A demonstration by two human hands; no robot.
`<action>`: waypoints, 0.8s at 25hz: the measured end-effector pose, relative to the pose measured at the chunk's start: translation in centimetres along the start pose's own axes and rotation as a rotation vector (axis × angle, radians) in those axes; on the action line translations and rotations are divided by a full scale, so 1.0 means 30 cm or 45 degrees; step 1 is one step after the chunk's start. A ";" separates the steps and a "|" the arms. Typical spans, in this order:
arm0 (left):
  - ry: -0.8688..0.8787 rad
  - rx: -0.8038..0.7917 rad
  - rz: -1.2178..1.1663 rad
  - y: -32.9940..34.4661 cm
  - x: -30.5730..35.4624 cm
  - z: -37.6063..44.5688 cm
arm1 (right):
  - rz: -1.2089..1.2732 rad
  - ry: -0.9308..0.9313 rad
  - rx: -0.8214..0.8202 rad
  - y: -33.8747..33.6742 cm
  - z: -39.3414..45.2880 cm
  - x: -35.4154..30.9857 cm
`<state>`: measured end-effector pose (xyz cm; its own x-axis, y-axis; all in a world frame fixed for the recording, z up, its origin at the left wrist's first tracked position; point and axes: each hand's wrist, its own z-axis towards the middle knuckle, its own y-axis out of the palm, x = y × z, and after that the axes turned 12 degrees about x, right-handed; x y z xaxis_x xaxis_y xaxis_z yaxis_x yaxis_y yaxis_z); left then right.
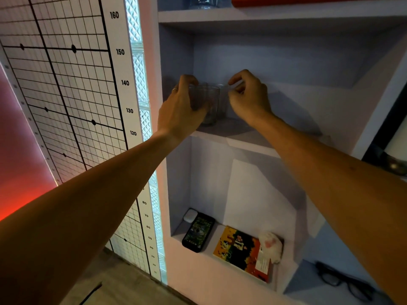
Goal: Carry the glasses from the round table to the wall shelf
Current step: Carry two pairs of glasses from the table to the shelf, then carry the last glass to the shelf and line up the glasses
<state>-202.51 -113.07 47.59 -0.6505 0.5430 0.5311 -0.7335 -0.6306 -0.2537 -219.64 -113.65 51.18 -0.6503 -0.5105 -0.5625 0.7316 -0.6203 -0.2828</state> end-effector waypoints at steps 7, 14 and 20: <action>-0.026 -0.116 0.046 -0.159 -0.100 -0.109 | 0.415 -0.185 -0.095 0.096 -0.161 -0.172; -0.908 -0.673 0.422 -0.484 -0.492 -0.756 | 0.203 0.074 -0.977 0.371 -0.777 -0.068; -1.821 -0.699 0.537 -0.951 -0.467 -1.787 | -0.150 0.140 -2.012 0.414 -1.681 0.088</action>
<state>-183.04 -72.96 4.05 -0.3351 -0.7584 0.5591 -0.7411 -0.1542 -0.6534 -201.93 -92.66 6.99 -0.7502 -0.4195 -0.5110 0.1924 0.6009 -0.7758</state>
